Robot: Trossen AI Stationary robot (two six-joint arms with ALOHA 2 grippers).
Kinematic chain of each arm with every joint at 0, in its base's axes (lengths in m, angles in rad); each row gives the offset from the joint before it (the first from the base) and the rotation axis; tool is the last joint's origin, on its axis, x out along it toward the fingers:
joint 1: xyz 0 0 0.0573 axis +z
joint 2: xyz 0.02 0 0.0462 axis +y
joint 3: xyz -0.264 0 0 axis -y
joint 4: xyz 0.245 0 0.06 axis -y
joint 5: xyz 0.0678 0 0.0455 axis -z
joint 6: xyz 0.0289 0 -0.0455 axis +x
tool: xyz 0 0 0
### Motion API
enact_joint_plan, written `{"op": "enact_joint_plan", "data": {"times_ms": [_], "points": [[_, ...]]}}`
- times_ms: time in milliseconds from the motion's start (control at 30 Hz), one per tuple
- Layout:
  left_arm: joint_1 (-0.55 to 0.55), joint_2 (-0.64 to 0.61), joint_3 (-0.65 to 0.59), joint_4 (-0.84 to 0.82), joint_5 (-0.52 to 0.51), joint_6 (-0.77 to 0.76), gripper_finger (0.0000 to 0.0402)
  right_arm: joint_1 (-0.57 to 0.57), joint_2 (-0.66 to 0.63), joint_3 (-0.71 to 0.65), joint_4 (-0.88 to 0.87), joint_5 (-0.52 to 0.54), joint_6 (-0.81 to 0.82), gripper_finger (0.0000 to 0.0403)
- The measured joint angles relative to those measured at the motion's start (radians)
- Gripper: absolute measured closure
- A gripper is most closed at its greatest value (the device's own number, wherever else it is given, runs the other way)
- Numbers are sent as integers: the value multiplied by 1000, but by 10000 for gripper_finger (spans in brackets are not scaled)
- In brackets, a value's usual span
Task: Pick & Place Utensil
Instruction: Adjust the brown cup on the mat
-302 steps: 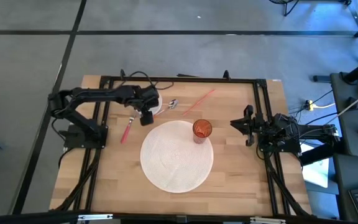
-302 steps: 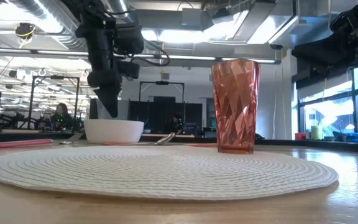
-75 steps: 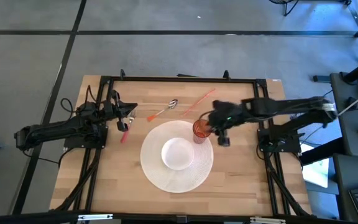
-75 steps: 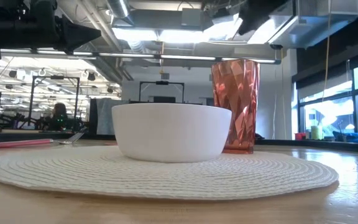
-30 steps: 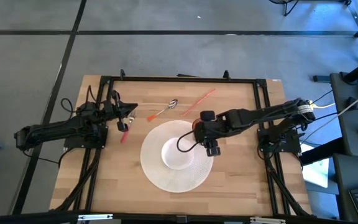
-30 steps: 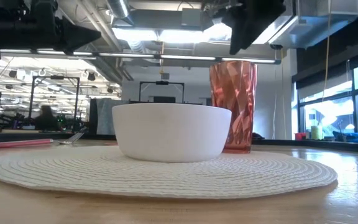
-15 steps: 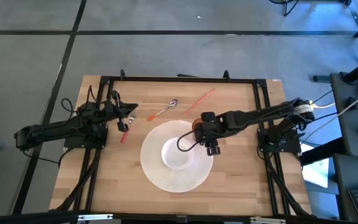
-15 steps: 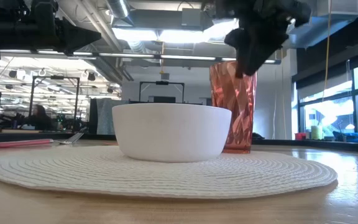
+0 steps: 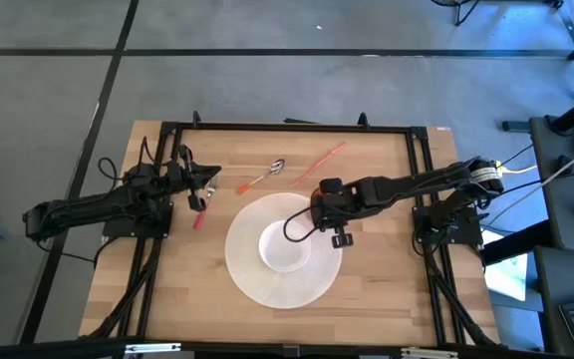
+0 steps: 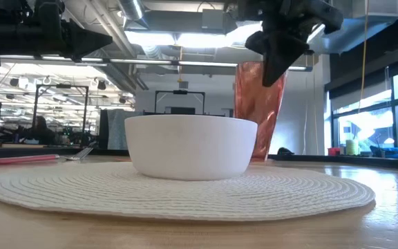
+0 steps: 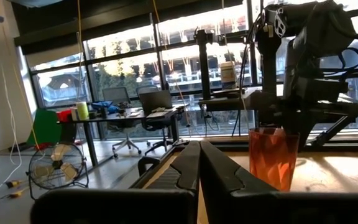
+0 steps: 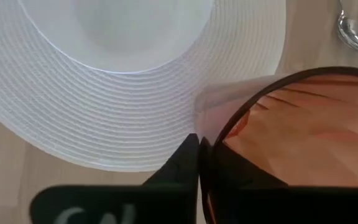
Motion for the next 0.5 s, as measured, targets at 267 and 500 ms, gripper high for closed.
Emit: {"op": "enact_joint_plan", "data": {"times_ms": [267, 500], "points": [[0, 0, 0, -1, 0, 0, 399, -2, 0, 67, -174, -8, 74, 390], [0, 0, 0, 0, 0, 0, 399, -3, 0, 75, -213, -52, 119, 394]]}}
